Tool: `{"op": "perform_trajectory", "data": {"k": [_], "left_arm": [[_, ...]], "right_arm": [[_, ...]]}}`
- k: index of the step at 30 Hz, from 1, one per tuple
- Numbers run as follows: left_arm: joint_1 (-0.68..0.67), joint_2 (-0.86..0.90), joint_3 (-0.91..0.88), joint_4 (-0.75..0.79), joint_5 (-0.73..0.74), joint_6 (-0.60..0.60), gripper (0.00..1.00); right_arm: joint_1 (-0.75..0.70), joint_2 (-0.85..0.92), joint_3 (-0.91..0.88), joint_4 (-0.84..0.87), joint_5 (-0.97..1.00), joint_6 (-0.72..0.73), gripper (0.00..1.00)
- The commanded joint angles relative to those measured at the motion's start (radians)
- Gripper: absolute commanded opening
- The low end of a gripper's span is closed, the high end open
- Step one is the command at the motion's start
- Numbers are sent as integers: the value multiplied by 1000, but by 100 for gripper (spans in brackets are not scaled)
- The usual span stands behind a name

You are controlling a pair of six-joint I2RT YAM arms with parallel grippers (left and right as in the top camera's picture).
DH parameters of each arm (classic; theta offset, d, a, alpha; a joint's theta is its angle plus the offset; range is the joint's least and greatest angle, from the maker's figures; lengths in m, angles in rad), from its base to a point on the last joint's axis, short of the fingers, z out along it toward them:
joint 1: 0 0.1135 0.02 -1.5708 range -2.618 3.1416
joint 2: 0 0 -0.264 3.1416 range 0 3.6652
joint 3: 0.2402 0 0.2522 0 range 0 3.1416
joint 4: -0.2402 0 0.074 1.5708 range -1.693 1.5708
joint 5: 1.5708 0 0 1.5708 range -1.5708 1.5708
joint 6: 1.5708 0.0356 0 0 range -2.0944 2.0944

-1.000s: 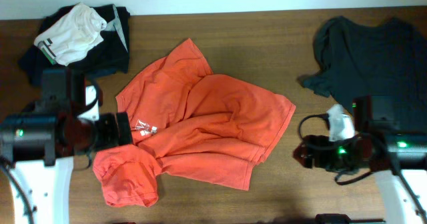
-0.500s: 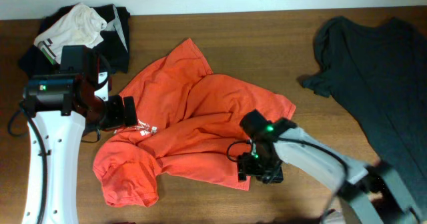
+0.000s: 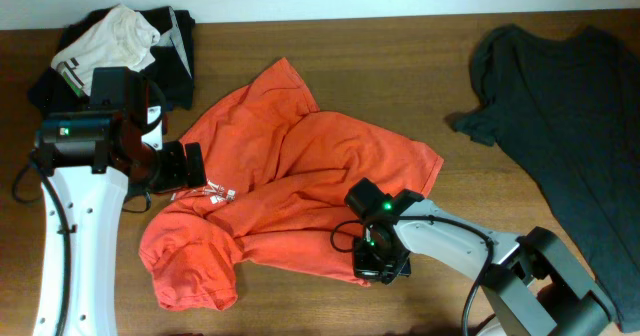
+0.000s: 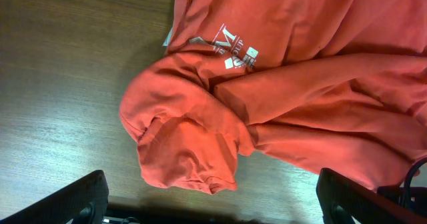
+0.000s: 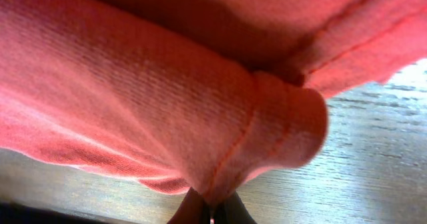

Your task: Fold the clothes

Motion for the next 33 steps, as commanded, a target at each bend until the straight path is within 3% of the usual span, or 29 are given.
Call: {"op": "perform_trajectory", "data": {"k": [1,2,8,9,10,14,19,22,27,33], "left_arm": [[6,1,0,2,-11,6,89],[6,1,0,2,-10,6,84],[6,1,-2,3,-6,5,86],[6,1,-3,2,9,5,96],[6,1,-10,3,46,6,99],[6,1,-121,32,102,10,99],[-33,1,-296,121,188,9,99],[-62,1,-327,132,139,8,99],[-105,1,-355,107,247,-3,99],[-364,1,-521,109,263,-112,98]], "right_arm": [[-31,-38,6,-84,129,27,4],[-63,-61,23,-147,161,26,4],[-301,-414,101,-477,255,-57,4],[-321,-496,102,-525,254,-56,4],[-330,-556,102,-559,255,-56,4],[-403,-741,185,-646,282,-89,4],[-599,-696,513,-764,397,-207,4],[-772,-590,664,-803,400,-323,4],[-906,-497,684,-824,386,-391,4],[-906,-495,684,-801,391,-401,4]]}}
